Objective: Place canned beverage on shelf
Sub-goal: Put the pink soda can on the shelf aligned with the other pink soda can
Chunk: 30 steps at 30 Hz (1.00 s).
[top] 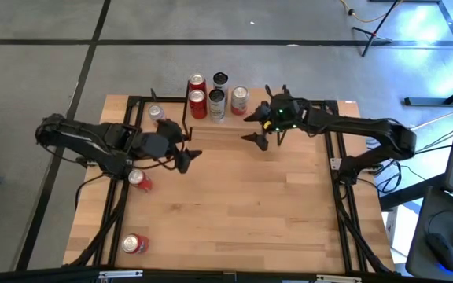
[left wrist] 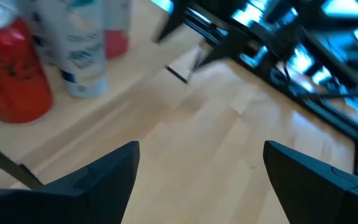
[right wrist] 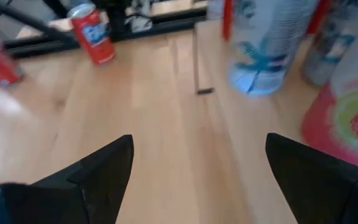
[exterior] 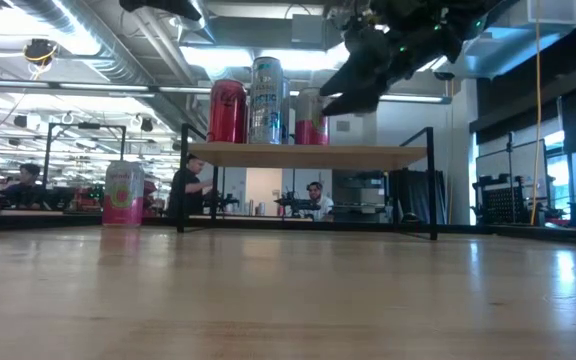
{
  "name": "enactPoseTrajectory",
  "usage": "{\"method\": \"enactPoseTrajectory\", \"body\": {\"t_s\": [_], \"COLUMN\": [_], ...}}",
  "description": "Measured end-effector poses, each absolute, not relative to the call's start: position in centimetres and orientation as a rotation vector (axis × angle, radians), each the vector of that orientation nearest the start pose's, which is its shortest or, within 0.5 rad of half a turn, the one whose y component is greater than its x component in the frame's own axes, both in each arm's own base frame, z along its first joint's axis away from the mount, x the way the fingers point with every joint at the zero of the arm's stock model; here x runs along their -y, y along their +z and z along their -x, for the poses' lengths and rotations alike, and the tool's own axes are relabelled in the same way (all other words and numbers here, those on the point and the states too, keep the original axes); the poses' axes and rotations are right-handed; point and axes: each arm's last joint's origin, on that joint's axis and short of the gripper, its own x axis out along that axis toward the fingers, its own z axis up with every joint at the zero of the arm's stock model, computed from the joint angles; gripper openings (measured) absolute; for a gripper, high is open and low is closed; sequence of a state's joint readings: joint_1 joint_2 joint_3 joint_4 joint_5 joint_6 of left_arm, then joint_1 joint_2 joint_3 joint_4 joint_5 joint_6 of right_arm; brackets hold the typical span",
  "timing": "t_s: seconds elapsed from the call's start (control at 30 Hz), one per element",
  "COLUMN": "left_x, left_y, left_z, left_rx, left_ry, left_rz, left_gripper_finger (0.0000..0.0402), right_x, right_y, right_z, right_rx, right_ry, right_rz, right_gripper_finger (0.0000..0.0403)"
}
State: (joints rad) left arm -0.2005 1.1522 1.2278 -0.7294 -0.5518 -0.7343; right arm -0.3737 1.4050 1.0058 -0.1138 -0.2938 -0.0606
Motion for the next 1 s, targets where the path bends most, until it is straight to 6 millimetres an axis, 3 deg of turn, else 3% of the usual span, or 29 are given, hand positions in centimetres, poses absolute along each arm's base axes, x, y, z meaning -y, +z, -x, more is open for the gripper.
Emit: {"method": "enactPoseTrajectory", "body": {"t_s": [0.13,0.23,0.4,0.63,0.8,1.0], "left_x": [2.0,0.7,-1.8,-4.7,-7.1,-10.9], "left_y": [36.7,36.6,35.6,34.6,33.5,30.7], "left_z": [-22.5,-22.4,-21.2,-19.3,-18.3,-17.1], "left_rx": [-0.396,-0.37,-0.437,-0.534,-0.627,-0.735], "left_ry": [0.644,0.745,0.931,1.165,1.342,1.44], "left_rz": [0.515,0.541,0.588,0.638,0.605,0.686], "left_gripper_finger": [0.033,0.033,0.033,0.033,0.033,0.033], "right_x": [9.5,9.0,8.2,7.7,8.0,8.3], "right_y": [30.9,33.2,35.4,35.4,34.7,33.9], "right_z": [-26.6,-24.5,-21.9,-20.6,-21.3,-22.2], "right_rx": [-0.468,-0.425,-0.362,-0.412,-0.449,-0.483], "right_ry": [-0.049,-0.132,-0.219,-0.213,-0.21,-0.214], "right_rz": [-0.048,0.028,0.078,0.062,0.051,0.042], "right_gripper_finger": [0.0351,0.0351,0.0351,0.0351,0.0351,0.0351]}}
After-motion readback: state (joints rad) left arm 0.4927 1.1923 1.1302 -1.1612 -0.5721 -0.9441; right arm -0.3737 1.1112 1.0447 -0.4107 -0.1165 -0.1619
